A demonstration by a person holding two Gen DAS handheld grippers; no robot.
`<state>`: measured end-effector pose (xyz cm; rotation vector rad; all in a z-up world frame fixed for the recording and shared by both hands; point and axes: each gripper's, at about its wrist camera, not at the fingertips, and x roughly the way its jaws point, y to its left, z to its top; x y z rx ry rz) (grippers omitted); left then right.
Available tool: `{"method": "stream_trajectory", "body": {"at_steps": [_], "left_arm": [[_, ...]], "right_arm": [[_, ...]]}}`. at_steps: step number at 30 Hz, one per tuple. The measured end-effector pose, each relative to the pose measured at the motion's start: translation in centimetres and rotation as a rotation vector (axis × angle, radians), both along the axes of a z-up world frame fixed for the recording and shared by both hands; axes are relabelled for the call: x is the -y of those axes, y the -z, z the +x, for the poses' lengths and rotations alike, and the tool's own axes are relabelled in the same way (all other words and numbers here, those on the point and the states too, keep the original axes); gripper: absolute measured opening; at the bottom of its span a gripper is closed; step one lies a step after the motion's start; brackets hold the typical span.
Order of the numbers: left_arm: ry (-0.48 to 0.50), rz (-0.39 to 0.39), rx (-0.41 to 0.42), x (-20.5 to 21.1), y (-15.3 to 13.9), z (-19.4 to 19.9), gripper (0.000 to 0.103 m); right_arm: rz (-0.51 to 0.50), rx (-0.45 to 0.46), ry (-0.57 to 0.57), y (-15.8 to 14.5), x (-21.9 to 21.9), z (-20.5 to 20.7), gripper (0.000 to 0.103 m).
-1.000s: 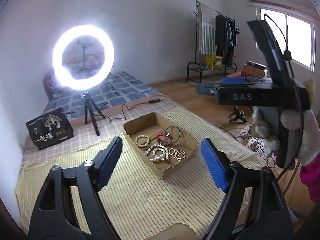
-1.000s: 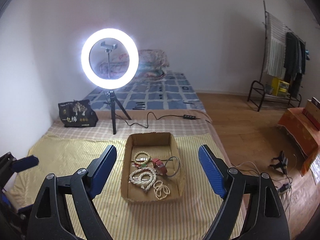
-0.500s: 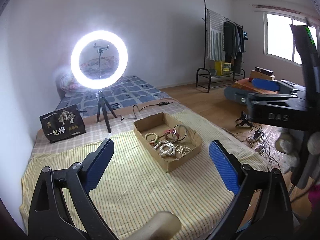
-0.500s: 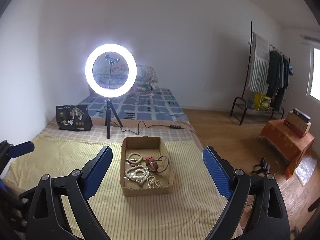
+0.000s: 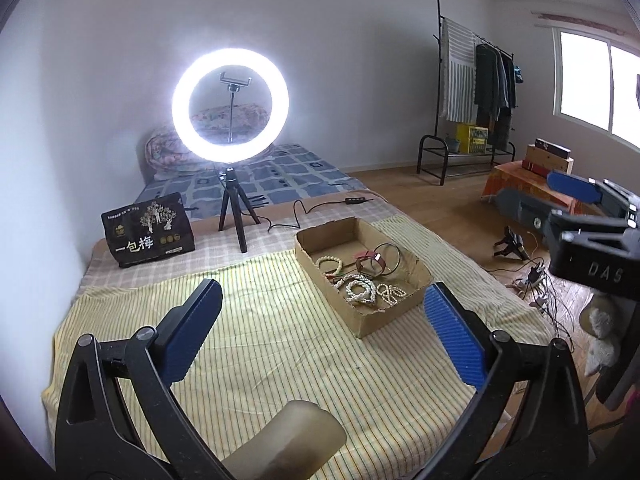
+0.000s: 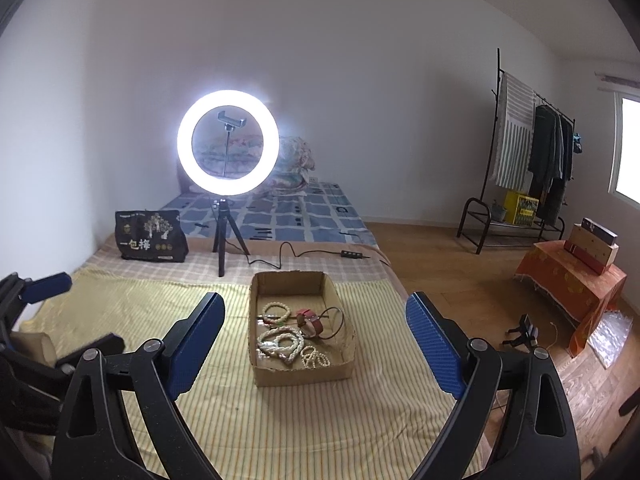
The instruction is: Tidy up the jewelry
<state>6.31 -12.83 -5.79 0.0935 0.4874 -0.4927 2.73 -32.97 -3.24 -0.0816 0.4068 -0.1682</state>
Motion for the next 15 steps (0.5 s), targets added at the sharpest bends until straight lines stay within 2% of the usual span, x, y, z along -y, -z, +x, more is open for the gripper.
{"method": "stream_trajectory", "body": {"at_steps": [15], "left_arm": [[-0.019,0.017,0.009,-0.20,0.16,0.02,0.103]], "right_arm": [[-0.022,-0.015,-0.012,0.41,-0.52,-0.15,0.092]]}}
